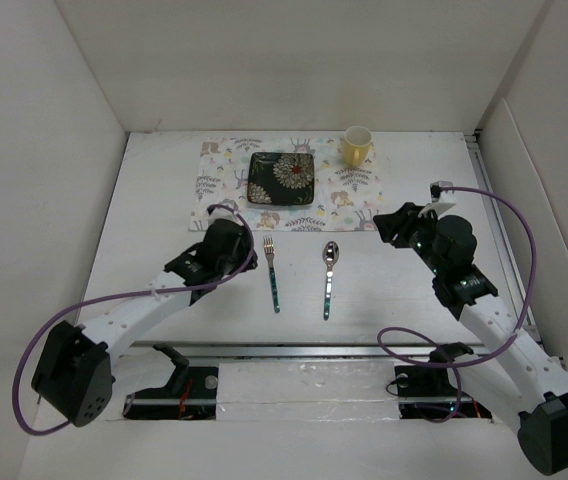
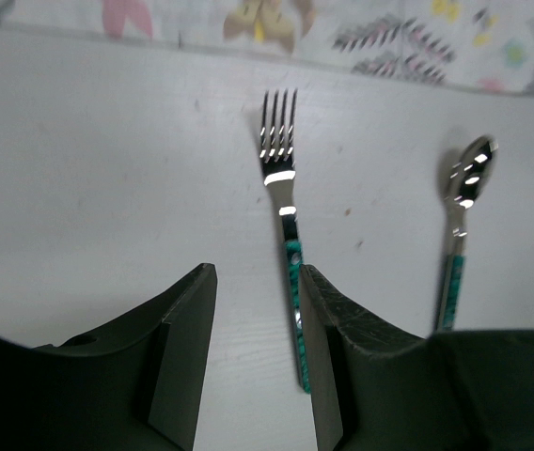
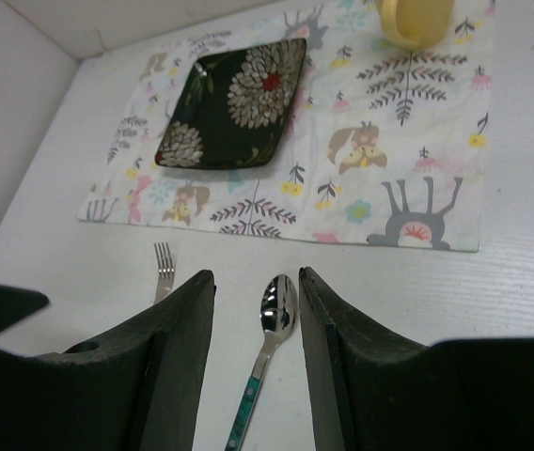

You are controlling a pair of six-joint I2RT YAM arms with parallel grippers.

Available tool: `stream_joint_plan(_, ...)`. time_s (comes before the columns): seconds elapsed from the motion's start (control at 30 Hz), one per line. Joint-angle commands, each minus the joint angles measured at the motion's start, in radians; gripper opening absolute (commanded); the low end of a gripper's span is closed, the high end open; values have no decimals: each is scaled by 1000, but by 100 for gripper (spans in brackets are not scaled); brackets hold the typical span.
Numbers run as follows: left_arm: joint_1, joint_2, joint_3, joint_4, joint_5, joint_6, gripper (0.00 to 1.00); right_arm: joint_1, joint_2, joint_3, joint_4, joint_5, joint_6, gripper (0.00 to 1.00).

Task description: Set the dinner table for one person

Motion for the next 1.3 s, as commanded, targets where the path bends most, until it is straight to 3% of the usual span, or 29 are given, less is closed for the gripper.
stream_joint_plan(0.0, -141, 67, -43, 16, -173, -130, 37, -23, -56, -33, 11, 14, -49, 47)
stream_joint_plan(0.03, -274, 100, -24, 16, -309, -162, 37, -23, -70, -39, 5, 8, -61, 47)
stream_joint_plan(0.13, -402, 210, 69, -99, -474, -267, 43, -46, -73, -51, 6, -20, -61, 47)
stream_joint_plan(0.33, -403, 261, 50, -39, -445, -287, 46, -56, -30, -69, 35, -73, -66, 46)
stream_joint_plan(0.67, -412, 451, 54, 39, -444, -281, 43, -56, -6, -86, 69, -96, -58, 46)
stream_joint_plan(0.87, -412, 506, 54, 38, -459, -276, 30, -37, 2, -85, 66, -83, -61, 46)
stream_joint_plan(0.97, -403, 519, 54, 38, -450, -261, 12, -37, 0, -88, 66, -70, -61, 46)
stream_joint_plan(1.0, -403, 523, 53, 36, -442, -261, 0, -37, 0, -86, 64, -67, -60, 46)
stream_joint_plan(1.13, -413, 493, 73, -36, -445, -247, 0, -37, -7, -89, 57, -47, -58, 46)
stream_joint_plan(1.27, -424, 300, 122, -146, -496, -200, 0, -37, -21, -91, 54, -46, -58, 46)
